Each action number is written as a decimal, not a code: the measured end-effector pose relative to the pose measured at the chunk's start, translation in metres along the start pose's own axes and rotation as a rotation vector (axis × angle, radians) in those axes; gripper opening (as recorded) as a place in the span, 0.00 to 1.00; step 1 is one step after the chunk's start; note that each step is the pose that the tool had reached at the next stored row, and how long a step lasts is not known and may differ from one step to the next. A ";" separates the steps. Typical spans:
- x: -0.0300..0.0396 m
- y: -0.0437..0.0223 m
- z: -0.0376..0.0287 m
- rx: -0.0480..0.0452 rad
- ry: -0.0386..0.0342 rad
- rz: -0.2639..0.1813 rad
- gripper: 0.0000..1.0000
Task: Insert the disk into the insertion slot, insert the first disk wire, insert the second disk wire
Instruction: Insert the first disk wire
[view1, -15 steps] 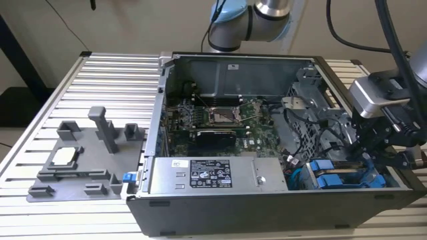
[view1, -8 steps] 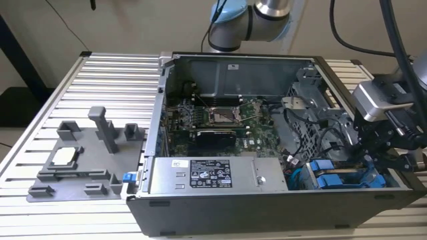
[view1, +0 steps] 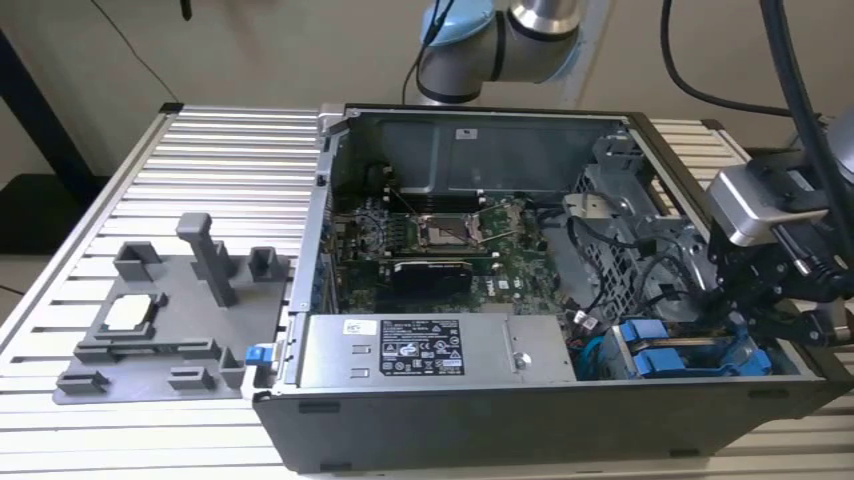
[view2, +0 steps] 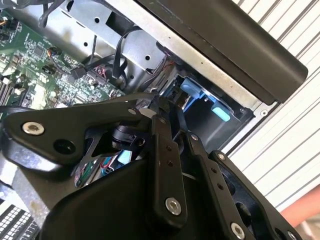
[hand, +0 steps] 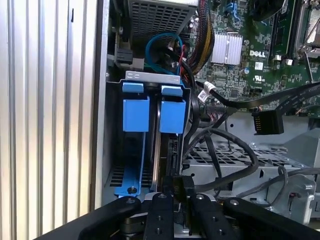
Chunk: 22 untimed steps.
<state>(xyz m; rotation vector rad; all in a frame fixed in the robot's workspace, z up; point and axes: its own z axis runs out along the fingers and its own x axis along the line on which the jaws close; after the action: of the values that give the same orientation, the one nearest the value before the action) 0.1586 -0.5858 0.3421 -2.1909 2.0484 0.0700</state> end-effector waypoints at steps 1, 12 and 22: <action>0.0001 -0.0002 0.0004 0.0000 0.0000 0.000 0.19; 0.0005 -0.0011 0.0034 0.0006 -0.0002 0.004 0.19; 0.0013 -0.0008 0.0092 -0.0038 0.0012 0.015 0.19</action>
<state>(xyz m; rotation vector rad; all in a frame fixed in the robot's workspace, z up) 0.1600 -0.5858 0.3330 -2.1786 2.0671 0.0743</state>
